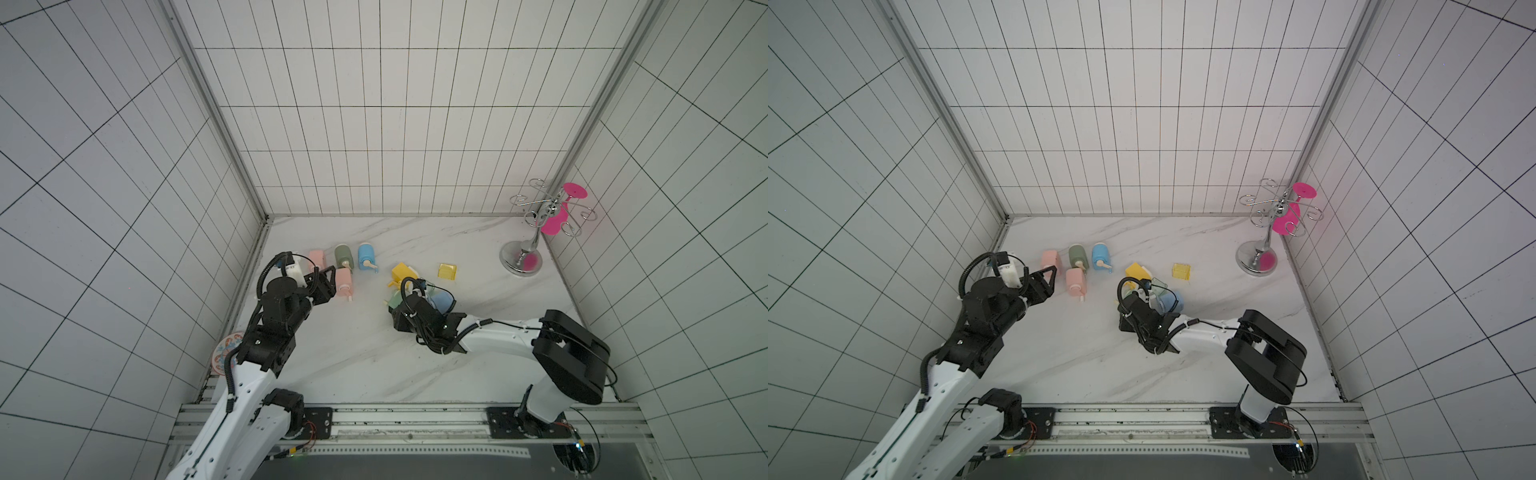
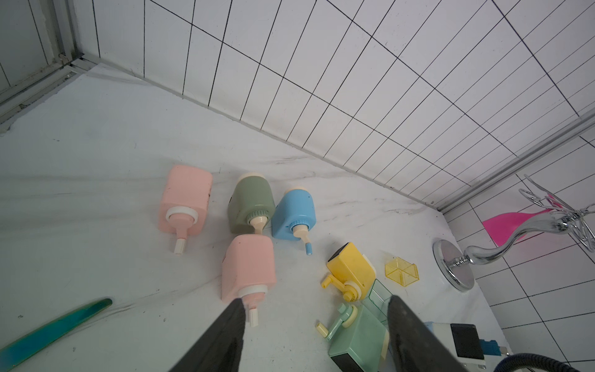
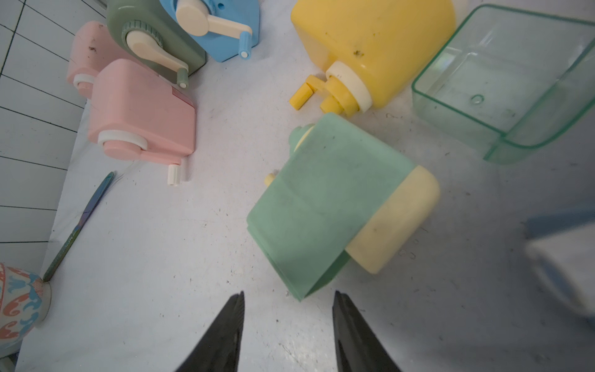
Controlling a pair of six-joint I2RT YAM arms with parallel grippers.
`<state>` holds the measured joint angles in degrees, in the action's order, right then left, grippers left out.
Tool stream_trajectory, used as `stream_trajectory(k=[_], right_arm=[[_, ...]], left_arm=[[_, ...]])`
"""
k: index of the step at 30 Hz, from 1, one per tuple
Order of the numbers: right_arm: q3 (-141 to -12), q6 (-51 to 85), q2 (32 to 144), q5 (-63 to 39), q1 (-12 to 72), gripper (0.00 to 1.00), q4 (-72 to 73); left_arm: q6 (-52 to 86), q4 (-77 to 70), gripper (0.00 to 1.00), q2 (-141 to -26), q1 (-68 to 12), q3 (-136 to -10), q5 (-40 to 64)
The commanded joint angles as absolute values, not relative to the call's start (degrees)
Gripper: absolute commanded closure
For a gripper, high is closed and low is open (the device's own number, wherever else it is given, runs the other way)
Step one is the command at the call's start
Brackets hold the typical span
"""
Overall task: Put the tray back into the pencil sharpener
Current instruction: Move the pencil sharpener to the center of the board.
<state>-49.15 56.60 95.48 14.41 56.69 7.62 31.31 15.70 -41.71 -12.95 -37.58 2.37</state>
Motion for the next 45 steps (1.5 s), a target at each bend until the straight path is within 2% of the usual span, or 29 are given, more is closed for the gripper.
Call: stream_trajectory(k=[1,10,18,23,33,45], right_arm=[[-52.6,63.5,97.5,17.5,56.6,0.51,10.2],[-54.1,66.7,102.3,17.5,55.6,0.56,13.5],[-54.1,66.5,104.9,15.3,55.2,0.67,15.8],[-53.9,61.3,104.4,11.2,55.6,0.74,15.8],[-47.7,50.2,98.3,1.4,57.2,0.79,12.9],[-38.8,45.2,89.2,-9.9,57.7,0.79,8.8]], left_arm=[[32.0,17.0,0.29,-41.0,-12.7,-37.0,1.4],[31.6,17.1,0.29,-41.1,-12.7,-37.2,2.5],[30.9,17.2,0.29,-41.4,-12.6,-37.4,2.7],[30.9,17.3,0.29,-41.8,-12.7,-37.6,2.6],[30.4,17.4,0.29,-42.5,-12.7,-38.2,2.6],[29.5,17.2,0.29,-44.0,-12.7,-37.8,3.9]])
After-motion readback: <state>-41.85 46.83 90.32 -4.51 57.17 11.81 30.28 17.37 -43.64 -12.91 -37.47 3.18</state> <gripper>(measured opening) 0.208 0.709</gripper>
